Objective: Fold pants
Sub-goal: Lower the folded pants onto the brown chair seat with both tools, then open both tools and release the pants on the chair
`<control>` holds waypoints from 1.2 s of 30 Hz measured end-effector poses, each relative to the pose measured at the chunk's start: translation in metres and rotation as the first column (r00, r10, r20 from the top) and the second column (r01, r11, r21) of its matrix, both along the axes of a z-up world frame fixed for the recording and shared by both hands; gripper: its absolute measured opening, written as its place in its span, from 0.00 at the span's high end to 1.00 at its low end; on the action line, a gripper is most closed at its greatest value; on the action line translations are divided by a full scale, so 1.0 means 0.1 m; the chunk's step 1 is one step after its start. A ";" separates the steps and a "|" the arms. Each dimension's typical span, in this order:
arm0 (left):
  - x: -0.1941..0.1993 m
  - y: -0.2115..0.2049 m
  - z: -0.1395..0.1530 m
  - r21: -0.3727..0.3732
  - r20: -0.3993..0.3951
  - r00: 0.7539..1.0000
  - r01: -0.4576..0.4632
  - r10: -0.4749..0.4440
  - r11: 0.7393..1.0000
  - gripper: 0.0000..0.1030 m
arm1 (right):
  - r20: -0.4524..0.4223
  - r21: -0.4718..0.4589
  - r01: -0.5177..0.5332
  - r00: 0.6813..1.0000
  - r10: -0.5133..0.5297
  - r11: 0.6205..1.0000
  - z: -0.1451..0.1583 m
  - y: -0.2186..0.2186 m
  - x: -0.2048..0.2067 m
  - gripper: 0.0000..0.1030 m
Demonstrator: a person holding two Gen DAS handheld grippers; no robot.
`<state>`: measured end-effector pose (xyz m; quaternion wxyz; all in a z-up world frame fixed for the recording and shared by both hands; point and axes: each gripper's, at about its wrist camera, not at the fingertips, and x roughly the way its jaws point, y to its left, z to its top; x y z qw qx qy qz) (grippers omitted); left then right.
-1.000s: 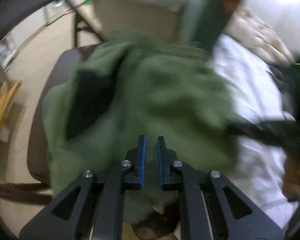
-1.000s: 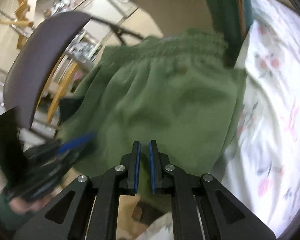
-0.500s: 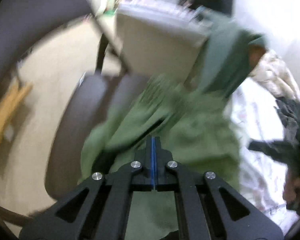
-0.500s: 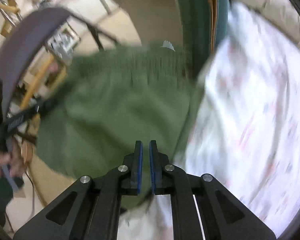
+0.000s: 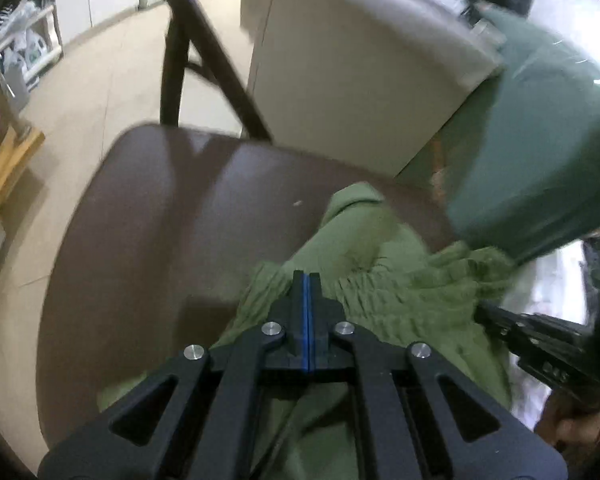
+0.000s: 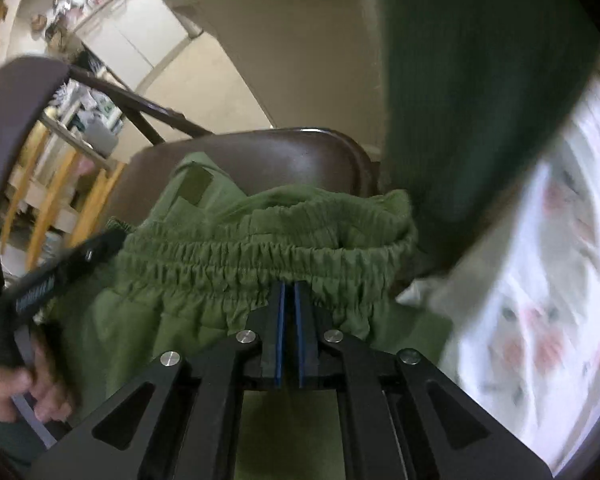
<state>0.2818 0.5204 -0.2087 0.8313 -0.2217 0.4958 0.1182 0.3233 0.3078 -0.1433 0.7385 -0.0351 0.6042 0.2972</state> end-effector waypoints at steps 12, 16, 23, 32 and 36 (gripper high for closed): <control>-0.18 -0.18 0.22 0.090 0.028 0.999 0.018 -0.020 0.996 0.99 | 0.011 -0.010 -0.046 0.999 0.046 0.999 0.12 0.16 0.07 0.99; -0.55 -0.49 0.53 0.098 0.067 0.996 0.046 -0.053 0.994 1.00 | -0.026 0.084 0.002 1.000 0.001 0.996 0.29 -0.18 -0.13 0.92; -1.22 -1.01 0.62 0.070 0.070 0.990 0.121 -0.125 0.990 0.99 | -0.026 0.139 -0.055 0.998 0.060 0.989 0.51 -0.59 -0.85 0.92; -1.28 -0.94 -0.09 0.012 -0.038 0.996 0.077 -0.076 0.997 0.99 | -0.127 -0.005 -0.052 0.991 0.051 0.999 -0.10 -0.51 -1.19 0.95; -1.36 -1.09 0.11 0.041 -0.039 0.992 0.118 -0.116 0.992 0.96 | -0.143 0.046 -0.030 0.989 0.036 0.998 -0.03 -0.53 -1.14 0.91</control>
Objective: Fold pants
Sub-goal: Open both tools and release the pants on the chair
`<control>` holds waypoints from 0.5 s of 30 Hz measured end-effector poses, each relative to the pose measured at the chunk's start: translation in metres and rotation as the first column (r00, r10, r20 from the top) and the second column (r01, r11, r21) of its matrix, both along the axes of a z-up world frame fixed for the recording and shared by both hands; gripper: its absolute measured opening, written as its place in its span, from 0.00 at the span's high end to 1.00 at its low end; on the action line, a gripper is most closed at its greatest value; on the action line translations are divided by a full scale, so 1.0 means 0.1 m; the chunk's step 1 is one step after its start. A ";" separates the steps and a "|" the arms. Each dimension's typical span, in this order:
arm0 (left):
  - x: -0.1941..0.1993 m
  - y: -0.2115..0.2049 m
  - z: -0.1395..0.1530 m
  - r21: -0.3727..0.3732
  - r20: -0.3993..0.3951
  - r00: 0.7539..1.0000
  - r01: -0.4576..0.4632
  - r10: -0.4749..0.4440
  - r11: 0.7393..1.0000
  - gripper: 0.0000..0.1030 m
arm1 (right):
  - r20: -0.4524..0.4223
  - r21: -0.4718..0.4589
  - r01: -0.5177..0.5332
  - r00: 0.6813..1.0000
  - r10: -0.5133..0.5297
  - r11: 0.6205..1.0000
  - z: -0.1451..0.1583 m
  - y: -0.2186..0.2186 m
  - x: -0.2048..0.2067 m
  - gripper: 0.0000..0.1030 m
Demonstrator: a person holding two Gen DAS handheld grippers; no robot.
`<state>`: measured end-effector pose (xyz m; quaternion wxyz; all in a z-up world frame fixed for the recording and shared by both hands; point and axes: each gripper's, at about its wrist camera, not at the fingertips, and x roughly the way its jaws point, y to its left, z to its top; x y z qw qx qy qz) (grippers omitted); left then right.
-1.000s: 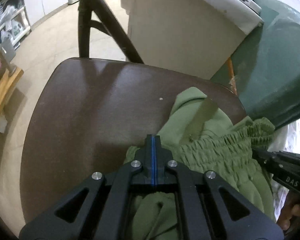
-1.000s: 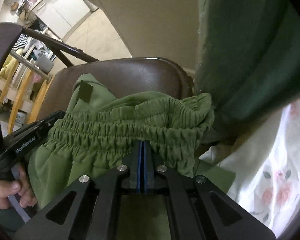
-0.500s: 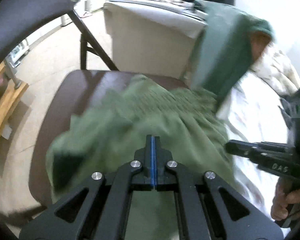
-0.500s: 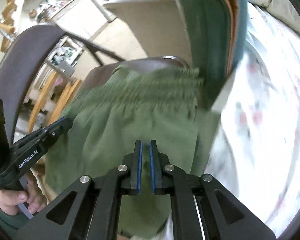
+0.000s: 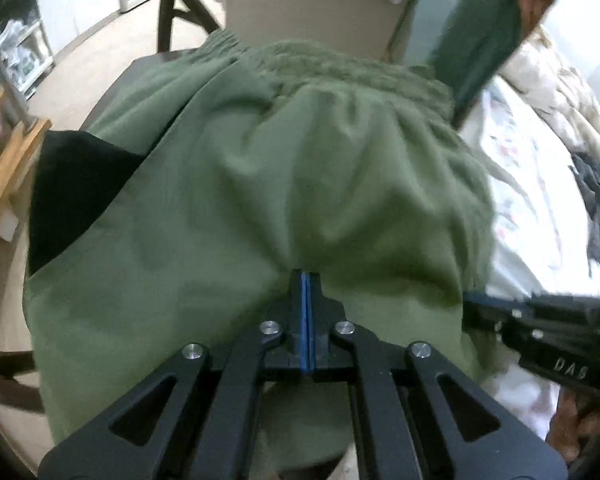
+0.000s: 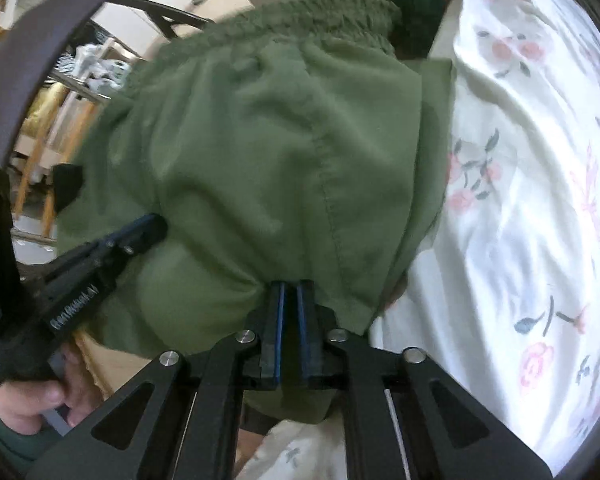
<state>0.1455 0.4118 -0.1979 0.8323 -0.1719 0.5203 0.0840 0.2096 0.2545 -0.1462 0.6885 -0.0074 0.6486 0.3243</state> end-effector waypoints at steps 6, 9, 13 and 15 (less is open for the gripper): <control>-0.35 -0.21 0.34 0.020 0.056 0.998 -0.017 0.016 1.000 0.39 | 0.132 0.064 -0.011 0.991 0.003 0.998 0.58 -0.35 -0.18 0.42; -0.50 -0.37 0.58 0.056 0.100 0.995 0.005 -0.010 0.998 0.38 | 0.219 0.067 0.006 0.975 -0.020 0.998 0.87 -0.57 -0.36 0.19; -0.60 -0.59 0.91 0.133 0.144 0.988 0.039 -0.058 0.990 0.33 | 0.312 0.038 0.032 0.949 -0.042 0.999 1.21 -0.93 -0.61 0.13; -0.65 -0.65 1.05 0.133 0.149 0.986 0.054 -0.073 0.990 0.33 | 0.342 0.044 0.058 0.937 -0.070 0.997 1.38 -1.15 -0.75 0.04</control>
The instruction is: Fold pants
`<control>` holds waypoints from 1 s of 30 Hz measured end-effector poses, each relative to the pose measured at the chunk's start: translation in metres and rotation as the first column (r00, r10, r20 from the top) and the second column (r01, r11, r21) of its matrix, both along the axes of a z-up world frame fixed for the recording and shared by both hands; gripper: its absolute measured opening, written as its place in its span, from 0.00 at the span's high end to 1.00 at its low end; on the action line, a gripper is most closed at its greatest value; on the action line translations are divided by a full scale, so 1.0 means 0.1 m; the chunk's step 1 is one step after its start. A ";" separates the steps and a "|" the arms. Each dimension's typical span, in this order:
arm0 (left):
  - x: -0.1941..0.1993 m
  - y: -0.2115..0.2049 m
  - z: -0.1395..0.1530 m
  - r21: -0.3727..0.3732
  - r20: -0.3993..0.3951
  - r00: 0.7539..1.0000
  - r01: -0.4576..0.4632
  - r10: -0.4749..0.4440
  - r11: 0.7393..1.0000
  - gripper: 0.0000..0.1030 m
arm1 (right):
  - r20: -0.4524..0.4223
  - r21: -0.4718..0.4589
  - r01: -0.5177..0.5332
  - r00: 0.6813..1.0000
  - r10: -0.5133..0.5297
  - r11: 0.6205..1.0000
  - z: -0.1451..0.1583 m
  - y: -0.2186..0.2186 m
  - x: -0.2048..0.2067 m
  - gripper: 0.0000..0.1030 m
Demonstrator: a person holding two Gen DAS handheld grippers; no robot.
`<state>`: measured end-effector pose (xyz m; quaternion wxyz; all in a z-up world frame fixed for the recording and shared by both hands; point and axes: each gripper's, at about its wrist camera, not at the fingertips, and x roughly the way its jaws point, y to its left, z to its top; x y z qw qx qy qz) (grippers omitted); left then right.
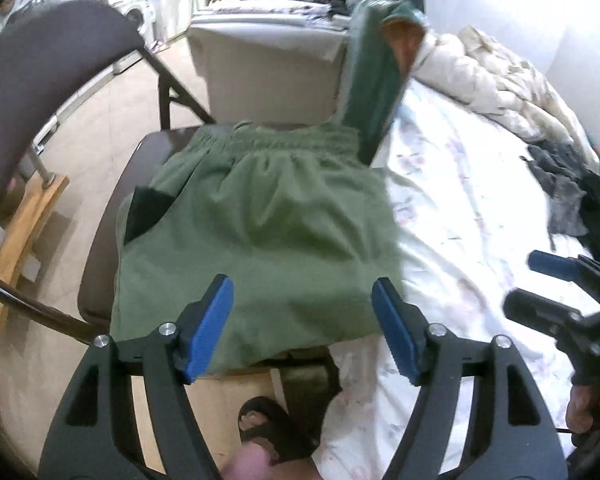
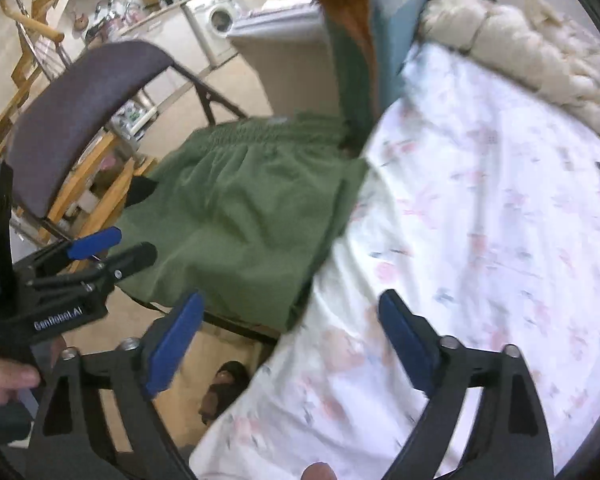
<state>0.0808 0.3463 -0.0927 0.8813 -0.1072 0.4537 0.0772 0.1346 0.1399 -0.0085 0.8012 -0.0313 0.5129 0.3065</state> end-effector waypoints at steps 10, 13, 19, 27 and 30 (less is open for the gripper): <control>-0.29 -0.69 1.03 0.177 0.117 0.990 0.058 -0.079 0.982 0.00 | 0.093 0.042 0.129 0.987 -0.133 0.991 0.80 -0.79 -0.47 0.00; -0.25 -0.97 1.36 0.151 0.122 0.986 0.097 -0.116 0.984 0.00 | 0.123 0.044 0.146 0.981 -0.150 0.988 1.01 -1.01 -0.54 0.00; -0.27 -1.66 1.76 0.150 0.134 0.979 0.135 -0.156 0.979 0.00 | 0.189 0.117 0.210 0.955 -0.229 0.971 1.48 -1.61 -0.72 0.00; -0.28 -2.55 2.14 0.120 0.161 0.971 0.160 -0.179 0.980 0.00 | 0.225 0.189 0.320 0.906 -0.358 0.929 1.87 -2.60 -0.98 0.00; -0.25 -2.93 2.19 0.129 0.159 0.965 0.191 -0.211 0.973 0.00 | 0.249 0.191 0.360 0.882 -0.400 0.913 1.96 -2.97 -1.10 0.00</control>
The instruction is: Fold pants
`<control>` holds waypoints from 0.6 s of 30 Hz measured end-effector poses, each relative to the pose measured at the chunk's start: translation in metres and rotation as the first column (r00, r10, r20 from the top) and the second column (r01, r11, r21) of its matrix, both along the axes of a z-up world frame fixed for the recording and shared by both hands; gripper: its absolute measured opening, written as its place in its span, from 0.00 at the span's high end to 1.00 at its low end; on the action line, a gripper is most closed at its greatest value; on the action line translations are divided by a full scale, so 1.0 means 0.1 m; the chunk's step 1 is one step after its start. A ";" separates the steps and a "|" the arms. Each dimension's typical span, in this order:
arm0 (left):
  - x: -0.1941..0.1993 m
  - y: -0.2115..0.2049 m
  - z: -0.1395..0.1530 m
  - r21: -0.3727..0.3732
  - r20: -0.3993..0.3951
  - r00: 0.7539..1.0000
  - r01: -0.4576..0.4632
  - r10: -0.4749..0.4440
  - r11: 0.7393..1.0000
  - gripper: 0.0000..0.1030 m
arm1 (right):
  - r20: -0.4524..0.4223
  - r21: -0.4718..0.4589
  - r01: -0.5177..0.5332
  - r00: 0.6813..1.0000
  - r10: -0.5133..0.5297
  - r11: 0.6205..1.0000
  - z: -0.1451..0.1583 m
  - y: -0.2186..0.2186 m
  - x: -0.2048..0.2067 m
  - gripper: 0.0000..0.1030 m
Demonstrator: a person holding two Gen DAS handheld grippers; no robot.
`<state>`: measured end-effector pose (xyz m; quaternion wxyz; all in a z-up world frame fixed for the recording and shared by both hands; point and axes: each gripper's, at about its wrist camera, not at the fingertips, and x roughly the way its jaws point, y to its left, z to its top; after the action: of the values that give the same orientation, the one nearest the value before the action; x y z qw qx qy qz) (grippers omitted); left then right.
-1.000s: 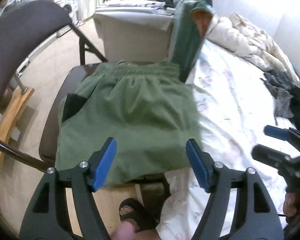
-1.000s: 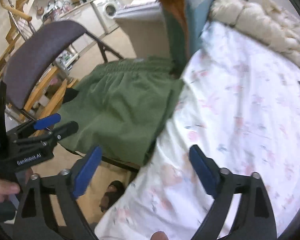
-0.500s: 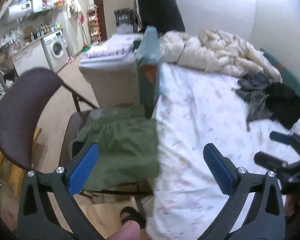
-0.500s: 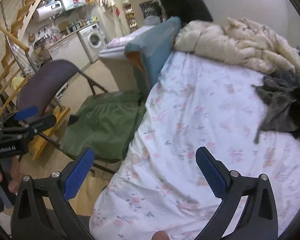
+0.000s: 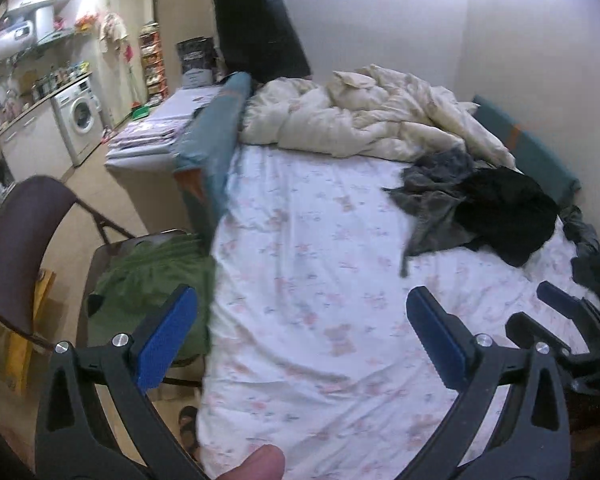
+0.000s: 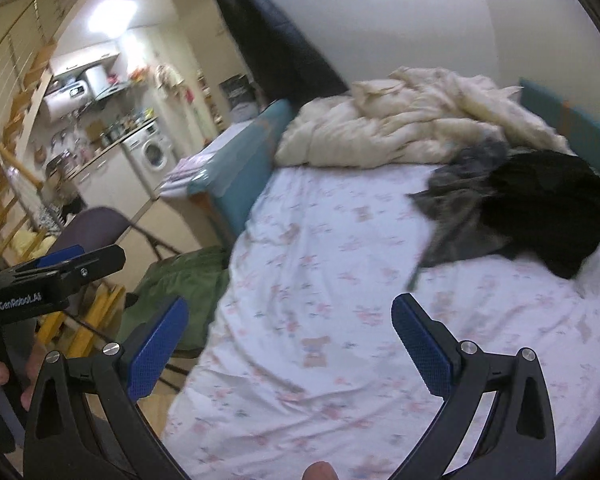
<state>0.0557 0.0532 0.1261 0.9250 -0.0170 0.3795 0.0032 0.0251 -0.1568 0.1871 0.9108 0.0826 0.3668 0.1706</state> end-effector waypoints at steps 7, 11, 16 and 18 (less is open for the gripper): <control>-0.26 -0.64 -0.18 -0.038 0.029 0.996 0.090 -0.089 0.995 0.00 | 0.061 -0.042 0.096 0.994 -0.093 0.994 0.09 -0.61 -0.35 0.00; -0.61 -0.82 -0.48 -0.022 0.060 0.992 0.115 -0.114 0.993 0.00 | 0.081 -0.056 0.122 0.990 -0.117 0.991 -0.03 -0.83 -0.60 0.00; -1.11 -0.74 -0.76 -0.028 0.096 0.994 0.050 -0.047 0.998 0.00 | 0.072 -0.097 0.131 0.990 -0.124 0.987 -0.35 -0.85 -0.92 0.00; -1.28 -0.68 -0.87 0.003 0.133 0.990 0.036 -0.037 0.999 0.00 | 0.086 -0.082 0.119 0.990 -0.112 0.989 -0.50 -0.81 -1.07 0.00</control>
<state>-0.0725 -0.0150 0.0392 0.9482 -0.0098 0.3171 -0.0146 -0.0822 -0.2381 0.1369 0.9360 0.0570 0.3312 0.1045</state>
